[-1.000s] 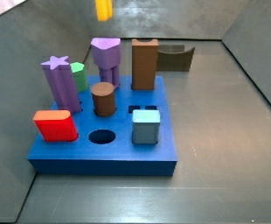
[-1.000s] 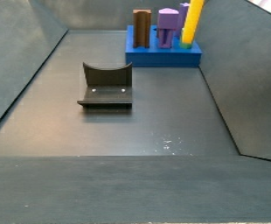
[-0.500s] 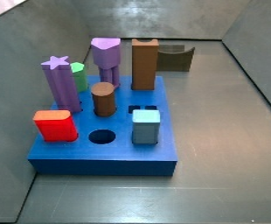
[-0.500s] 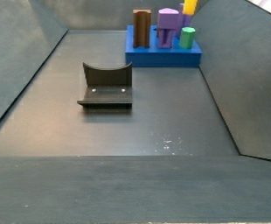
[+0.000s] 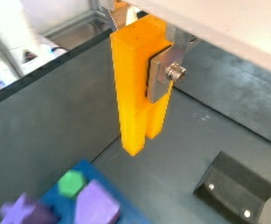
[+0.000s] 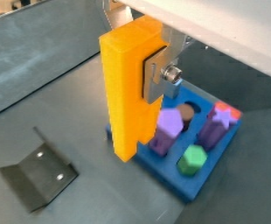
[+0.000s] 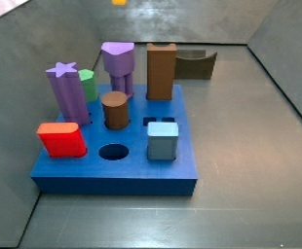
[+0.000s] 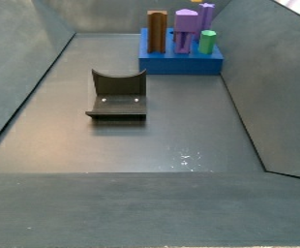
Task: Pick up the double-square object. Move up. Move to above the board. Insert the double-square object.
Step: Move to above the board, then insert the double-square object.
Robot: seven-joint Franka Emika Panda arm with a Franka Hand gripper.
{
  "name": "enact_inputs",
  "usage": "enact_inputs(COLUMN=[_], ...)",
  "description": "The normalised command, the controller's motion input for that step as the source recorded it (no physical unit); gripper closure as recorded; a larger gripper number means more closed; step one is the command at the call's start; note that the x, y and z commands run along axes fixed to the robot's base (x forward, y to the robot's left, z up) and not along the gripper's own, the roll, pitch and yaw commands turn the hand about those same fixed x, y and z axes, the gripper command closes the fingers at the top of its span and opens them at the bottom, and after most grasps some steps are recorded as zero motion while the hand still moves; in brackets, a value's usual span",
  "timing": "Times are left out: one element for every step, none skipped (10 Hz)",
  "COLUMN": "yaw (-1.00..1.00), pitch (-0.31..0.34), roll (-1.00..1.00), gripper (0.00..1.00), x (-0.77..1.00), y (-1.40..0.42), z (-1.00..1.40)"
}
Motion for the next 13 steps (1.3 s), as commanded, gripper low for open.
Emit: enact_inputs(yaw=[0.09,0.07,0.04,0.01,0.01,0.01,0.01,0.01,-1.0,-1.0,-1.0,-1.0,-1.0], pitch=[0.155,0.128,0.116,0.125,0.129,0.123,0.117,0.101,-0.07,-0.07,-0.067,-0.067,-0.081], roll=[0.12,0.1,0.07,0.06,0.06,0.07,0.09,0.08,0.0,0.0,0.0,0.0,0.0], gripper=[1.0,1.0,1.0,1.0,1.0,1.0,1.0,1.0,1.0,1.0,1.0,1.0,1.0], x=[0.39,0.4,0.42,0.44,0.47,0.36,0.22,0.17,0.01,0.02,0.02,0.03,0.03], y=[-1.0,-1.0,-1.0,-1.0,-0.96,-0.71,-0.38,-0.27,0.0,0.0,0.0,0.0,0.0], z=[0.06,0.07,0.07,0.08,0.08,0.06,0.05,0.04,-0.36,-0.43,-0.43,-0.43,-0.42])
